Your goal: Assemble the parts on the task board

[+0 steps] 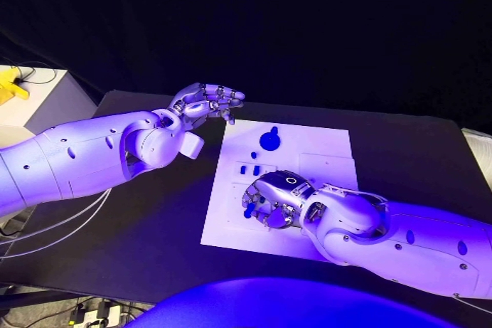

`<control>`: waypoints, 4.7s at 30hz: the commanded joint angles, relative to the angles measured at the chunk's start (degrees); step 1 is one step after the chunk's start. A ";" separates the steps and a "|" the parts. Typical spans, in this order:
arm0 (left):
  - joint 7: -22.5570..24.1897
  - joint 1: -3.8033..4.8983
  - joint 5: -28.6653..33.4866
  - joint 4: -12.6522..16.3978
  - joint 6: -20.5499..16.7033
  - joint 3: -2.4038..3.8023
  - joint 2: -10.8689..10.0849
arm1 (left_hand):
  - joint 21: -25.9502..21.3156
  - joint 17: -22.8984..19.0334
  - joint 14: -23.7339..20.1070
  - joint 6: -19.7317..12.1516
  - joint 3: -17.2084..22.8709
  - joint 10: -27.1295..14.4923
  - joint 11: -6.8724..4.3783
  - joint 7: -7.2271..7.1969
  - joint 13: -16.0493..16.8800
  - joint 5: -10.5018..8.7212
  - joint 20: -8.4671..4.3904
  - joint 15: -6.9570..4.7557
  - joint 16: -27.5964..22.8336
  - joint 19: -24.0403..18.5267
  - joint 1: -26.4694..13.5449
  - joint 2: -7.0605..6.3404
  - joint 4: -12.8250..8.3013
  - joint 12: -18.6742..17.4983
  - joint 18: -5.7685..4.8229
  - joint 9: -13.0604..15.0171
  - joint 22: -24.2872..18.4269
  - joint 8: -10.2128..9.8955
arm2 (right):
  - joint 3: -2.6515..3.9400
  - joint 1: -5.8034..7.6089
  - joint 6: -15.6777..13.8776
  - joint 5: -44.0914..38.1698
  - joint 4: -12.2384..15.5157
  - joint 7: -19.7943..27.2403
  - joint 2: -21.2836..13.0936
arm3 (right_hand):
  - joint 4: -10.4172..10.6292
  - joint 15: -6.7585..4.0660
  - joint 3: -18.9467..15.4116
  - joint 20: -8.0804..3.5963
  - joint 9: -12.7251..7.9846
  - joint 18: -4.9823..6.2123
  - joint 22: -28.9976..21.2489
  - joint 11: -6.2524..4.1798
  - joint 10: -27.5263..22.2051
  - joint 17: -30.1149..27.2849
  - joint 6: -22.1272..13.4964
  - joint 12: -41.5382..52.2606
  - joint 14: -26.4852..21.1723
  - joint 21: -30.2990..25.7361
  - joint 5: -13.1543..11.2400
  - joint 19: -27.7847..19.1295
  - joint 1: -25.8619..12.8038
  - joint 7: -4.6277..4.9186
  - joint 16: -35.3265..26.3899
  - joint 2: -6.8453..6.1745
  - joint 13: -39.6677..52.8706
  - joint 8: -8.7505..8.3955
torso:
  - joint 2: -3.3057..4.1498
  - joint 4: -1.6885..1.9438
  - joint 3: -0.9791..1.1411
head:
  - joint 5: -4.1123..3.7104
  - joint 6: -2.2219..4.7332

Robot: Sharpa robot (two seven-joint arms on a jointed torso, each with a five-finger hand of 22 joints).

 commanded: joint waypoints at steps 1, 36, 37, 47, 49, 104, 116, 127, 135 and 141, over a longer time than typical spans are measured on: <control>0.20 0.01 -0.10 0.07 0.91 0.04 0.09 | -0.35 -0.06 -0.20 -0.27 -0.30 -0.35 0.20 0.07 -0.07 -0.04 -0.09 0.13 -0.34 0.50 -0.14 0.36 0.11 -0.17 0.85 -0.04 -0.06 0.21 | -0.15 -0.17 0.46 1.23 -0.05 2.10 -0.08 | -0.08 0.38 -0.36 0.10 -0.08 0.53 1.54 0.05 -0.61 -0.29 -0.50 -0.21 0.90 -0.68 -0.01 -0.58 0.30 0.06 -0.28 -0.85 0.00 -0.34 | -0.01 0.01 0.01 | 0.00 0.01; -0.27 -0.02 -0.16 0.00 0.96 0.04 -0.08 | -0.64 -0.19 -0.24 -0.41 -0.53 -0.52 0.23 0.07 -0.25 -0.06 -0.09 0.15 -0.35 0.66 -0.14 0.32 0.17 -0.20 0.84 -0.06 -0.27 0.35 | -0.19 -0.19 -5.36 3.71 1.03 2.36 -2.06 | -0.51 0.73 -2.60 0.58 -0.71 1.16 -0.08 0.43 -3.67 -2.47 -3.69 0.68 0.23 -4.50 0.76 -1.72 0.15 0.41 -1.35 -1.63 0.05 -2.43 | 0.01 0.00 0.01 | -0.70 0.01; -0.27 -0.02 -0.16 0.00 0.97 0.04 -0.09 | -0.64 -0.19 -0.24 -0.41 -0.53 -0.52 0.23 0.07 -0.25 -0.06 -0.09 0.15 -0.35 0.66 -0.14 0.32 0.17 -0.20 0.84 -0.06 -0.27 0.35 | -0.19 -0.19 -5.82 3.74 1.10 2.32 -2.24 | -0.52 0.77 -2.76 0.59 -0.77 1.24 -0.31 0.50 -3.88 -2.88 -3.90 0.74 0.11 -5.05 0.83 -1.91 0.16 0.56 -1.57 -1.68 0.03 -2.57 | 0.00 0.02 0.00 | -0.72 0.01; -0.26 -0.07 -0.18 0.01 0.98 0.02 -0.21 | -0.68 -0.22 -0.25 -0.47 -0.57 -0.58 0.24 0.09 -0.28 -0.10 -0.09 0.16 -0.36 0.68 -0.13 0.30 0.18 -0.22 0.84 -0.07 -0.31 0.36 | 0.34 1.24 -11.22 11.63 4.47 4.13 -7.99 | -1.07 0.82 -2.79 0.61 -0.99 1.29 -0.57 0.61 -3.12 -4.46 -4.27 3.17 -0.28 -5.71 3.15 -1.72 1.21 1.11 -2.55 -1.24 0.24 -3.21 | -0.18 -0.07 -0.06 | -1.92 0.01; -0.22 -0.09 -0.18 0.01 0.94 0.02 -0.22 | -0.68 -0.22 -0.25 -0.47 -0.57 -0.58 0.24 0.09 -0.28 -0.10 -0.09 0.16 -0.36 0.68 -0.13 0.30 0.18 -0.22 0.84 -0.07 -0.31 0.36 | 0.50 2.45 -11.04 17.87 5.34 4.49 -10.29 | -0.83 0.81 -2.70 0.62 -0.95 1.27 -0.52 0.59 -2.32 -4.57 -3.87 3.72 -0.27 -5.64 2.70 -1.61 0.83 1.28 -2.62 -1.25 0.24 -3.09 | -0.23 -0.12 -0.06 | -2.46 0.01; 0.08 -1.01 0.03 0.10 0.73 -0.02 -0.76 | -0.85 -0.27 -0.24 -0.52 -0.75 -0.58 0.26 0.08 -0.34 -0.14 -0.06 0.20 -0.33 0.74 -0.30 0.28 0.34 -0.17 0.82 -0.07 -0.43 0.43 | -1.14 0.80 -1.93 18.53 8.98 -10.26 -27.62 | 14.16 -2.60 -39.83 -2.34 2.85 -2.12 8.85 -3.99 20.08 21.75 -2.23 79.42 5.31 12.55 5.67 6.44 -4.54 -2.72 10.45 6.23 80.56 9.66 | -1.17 -1.07 0.20 | -10.83 0.01; -0.10 -1.03 0.04 0.17 0.98 -0.02 -0.81 | -0.93 -0.29 -0.24 -0.51 -0.81 -0.59 0.25 0.07 -0.37 -0.13 -0.05 0.20 -0.32 0.77 -0.34 0.29 0.40 -0.16 0.82 -0.07 -0.49 0.48 | -1.13 -0.62 -3.10 17.32 7.48 -12.06 -24.60 | 14.21 -2.64 -40.48 -2.38 2.71 -2.13 9.00 -4.03 20.12 21.76 -2.14 79.41 5.30 12.62 7.30 6.43 -5.01 -2.77 10.46 6.79 80.66 9.80 | -1.17 -0.93 0.09 | -10.74 0.01; -0.28 -1.03 0.04 0.37 1.09 -0.02 -1.04 | -0.96 -0.29 -0.24 -0.52 -0.84 -0.60 0.26 0.08 -0.38 -0.14 -0.04 0.20 -0.31 0.78 -0.39 0.30 0.44 -0.15 0.82 -0.07 -0.51 0.50 | -1.12 -1.48 -4.03 17.00 6.35 -13.86 -22.21 | 14.26 -2.64 -41.21 -2.39 2.60 -2.10 9.05 -4.04 20.10 21.66 -2.09 79.32 5.27 12.44 8.03 6.37 -6.27 -2.79 10.43 7.09 80.67 9.92 | -1.17 -1.05 0.04 | -10.47 0.01; -0.44 -1.03 0.04 0.49 1.20 -0.02 -1.14 | -0.96 -0.29 -0.24 -0.52 -0.84 -0.60 0.26 0.08 -0.38 -0.14 -0.04 0.20 -0.31 0.78 -0.39 0.30 0.44 -0.15 0.82 -0.07 -0.51 0.50 | -1.12 -1.65 -3.91 16.96 5.65 -14.47 -21.25 | 14.13 -2.66 -41.20 -2.40 2.46 -2.10 9.16 -4.06 20.10 21.86 -2.19 79.27 5.31 12.46 9.69 6.36 -6.02 -2.81 10.49 7.68 80.72 9.95 | -1.17 -1.04 0.07 | -10.41 0.01; -0.55 -1.03 0.04 0.55 1.28 -0.02 -1.22 | -0.96 -0.29 -0.24 -0.52 -0.84 -0.60 0.26 0.08 -0.38 -0.14 -0.04 0.20 -0.31 0.78 -0.39 0.30 0.44 -0.15 0.82 -0.07 -0.51 0.50 | -1.12 -1.73 -4.15 17.11 5.21 -14.69 -20.98 | 13.99 -2.71 -40.36 -2.44 1.94 -2.13 9.43 -4.11 20.15 21.98 -2.23 79.20 5.32 12.54 15.20 6.37 -3.11 -2.83 10.53 8.59 80.90 9.91 | -1.18 -1.10 0.10 | -10.38 0.01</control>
